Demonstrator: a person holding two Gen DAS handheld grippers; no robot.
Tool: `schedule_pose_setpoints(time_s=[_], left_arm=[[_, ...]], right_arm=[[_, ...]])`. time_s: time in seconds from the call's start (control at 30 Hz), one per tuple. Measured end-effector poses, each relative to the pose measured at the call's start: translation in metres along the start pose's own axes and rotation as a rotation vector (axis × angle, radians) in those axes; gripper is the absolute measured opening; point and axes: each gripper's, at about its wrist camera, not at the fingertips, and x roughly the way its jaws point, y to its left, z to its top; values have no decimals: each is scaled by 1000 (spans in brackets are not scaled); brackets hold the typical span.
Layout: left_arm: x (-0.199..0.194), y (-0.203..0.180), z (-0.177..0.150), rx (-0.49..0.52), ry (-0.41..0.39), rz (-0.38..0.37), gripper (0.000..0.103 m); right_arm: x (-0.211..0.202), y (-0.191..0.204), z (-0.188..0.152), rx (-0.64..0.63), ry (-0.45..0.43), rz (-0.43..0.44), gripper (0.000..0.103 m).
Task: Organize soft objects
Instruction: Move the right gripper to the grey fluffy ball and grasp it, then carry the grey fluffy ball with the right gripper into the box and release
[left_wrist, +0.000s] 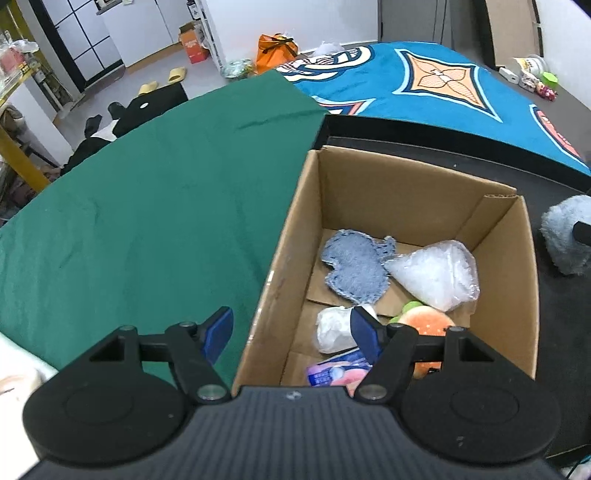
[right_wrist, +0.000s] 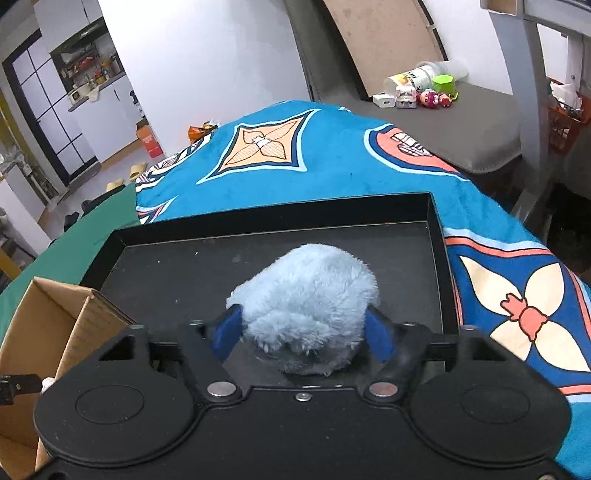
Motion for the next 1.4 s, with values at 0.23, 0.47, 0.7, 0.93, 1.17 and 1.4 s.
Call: schedule_pose_setpoints(time_s=[0.23, 0.47, 0.7, 0.93, 1.17, 1.4], left_arm=[[-3, -3, -2, 2, -13, -31, 69], [-11, -6, -9, 26, -43, -40, 68], [-17, 5, -12, -1, -58, -67, 65], [-20, 14, -19, -20, -72, -91, 62], [-24, 24, -27, -26, -85, -119, 58], [-22, 37, -36, -47, -79, -150, 43]], right_arm=[[-7, 2, -1, 2, 7, 15, 55], [-20, 12, -1, -13, -13, 23, 55], [-36, 26, 1, -52, -30, 36, 52], [-53, 40, 3, -79, -51, 38, 52], [-74, 54, 2, -63, -65, 38, 51], [-88, 85, 2, -92, -85, 55, 52]])
